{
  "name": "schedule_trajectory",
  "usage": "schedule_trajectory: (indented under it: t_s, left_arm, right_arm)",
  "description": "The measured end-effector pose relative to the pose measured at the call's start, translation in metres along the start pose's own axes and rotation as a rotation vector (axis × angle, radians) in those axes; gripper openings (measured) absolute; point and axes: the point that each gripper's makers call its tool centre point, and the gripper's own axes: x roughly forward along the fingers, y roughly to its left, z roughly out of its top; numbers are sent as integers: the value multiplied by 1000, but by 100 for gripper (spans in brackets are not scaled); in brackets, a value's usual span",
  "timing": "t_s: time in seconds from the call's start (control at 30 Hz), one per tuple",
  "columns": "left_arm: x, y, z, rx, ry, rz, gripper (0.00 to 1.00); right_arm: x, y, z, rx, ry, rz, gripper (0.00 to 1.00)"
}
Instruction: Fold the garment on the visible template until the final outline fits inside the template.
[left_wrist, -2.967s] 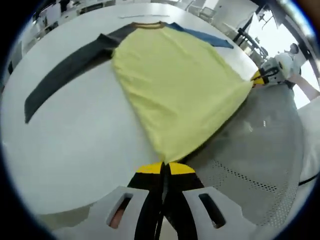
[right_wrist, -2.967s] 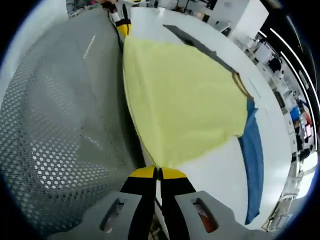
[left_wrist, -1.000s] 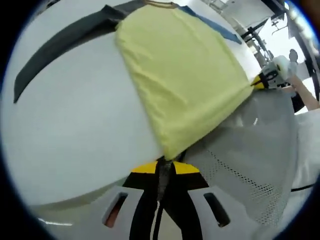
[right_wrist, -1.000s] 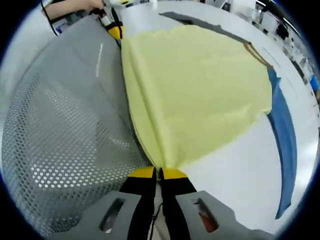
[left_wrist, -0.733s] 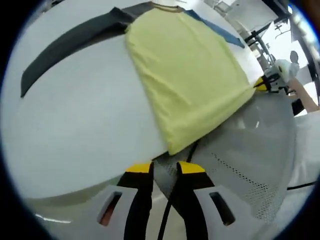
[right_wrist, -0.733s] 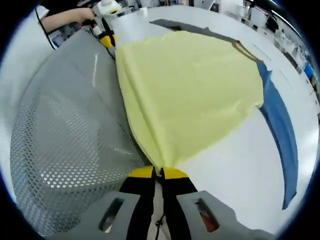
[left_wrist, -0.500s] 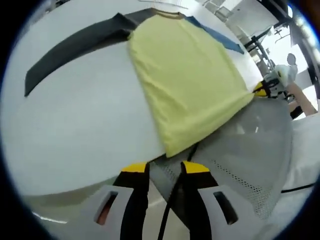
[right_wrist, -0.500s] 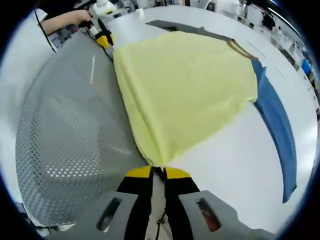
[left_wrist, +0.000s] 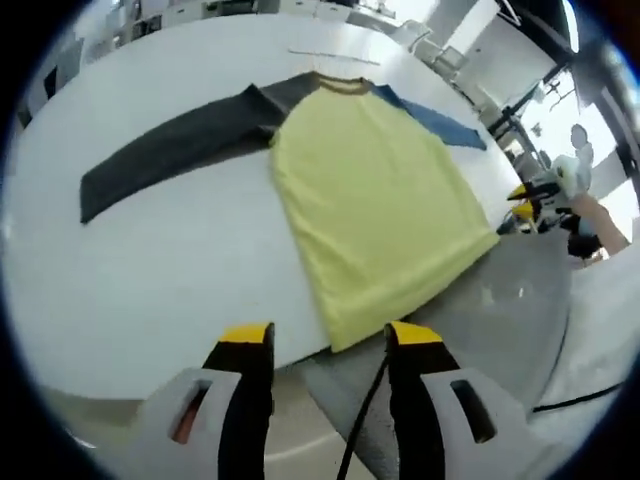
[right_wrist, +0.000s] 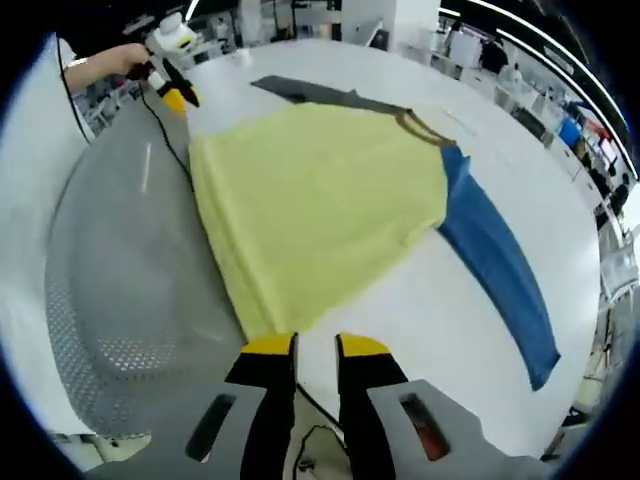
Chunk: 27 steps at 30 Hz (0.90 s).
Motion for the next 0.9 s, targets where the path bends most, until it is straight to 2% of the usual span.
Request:
schedule_trajectory:
  t_s: [0.17,0.37,0.47,0.53,0.73,0.83,0.9]
  left_arm:
    - [-18,-4,21,12,-84,27,53]
    - [-39,-4,37,49,-130,69,59]
    - [-50,-3,47,68,-171,95,60]
    - [-58,-2,53,51,-192,99,65]
    - [-72,0,62,73,-230,133,69]
    - [-81,2,77,109,-315,165,69]
    - [-86,2,80,98,-337,166,70]
  right_arm:
    - [-17,-14,20,25,-58,-79,28]
    - [-38,-30,42,55,-130,-169,45]
    - [-47,-37,43,49,-108,-213,57]
    - [-55,-41,44,30,-88,-253,64]
    - [-68,-43,48,49,-117,-283,72]
    - [-71,-40,52,84,-149,-282,74]
    - [-74,-36,58,106,-175,-275,74]
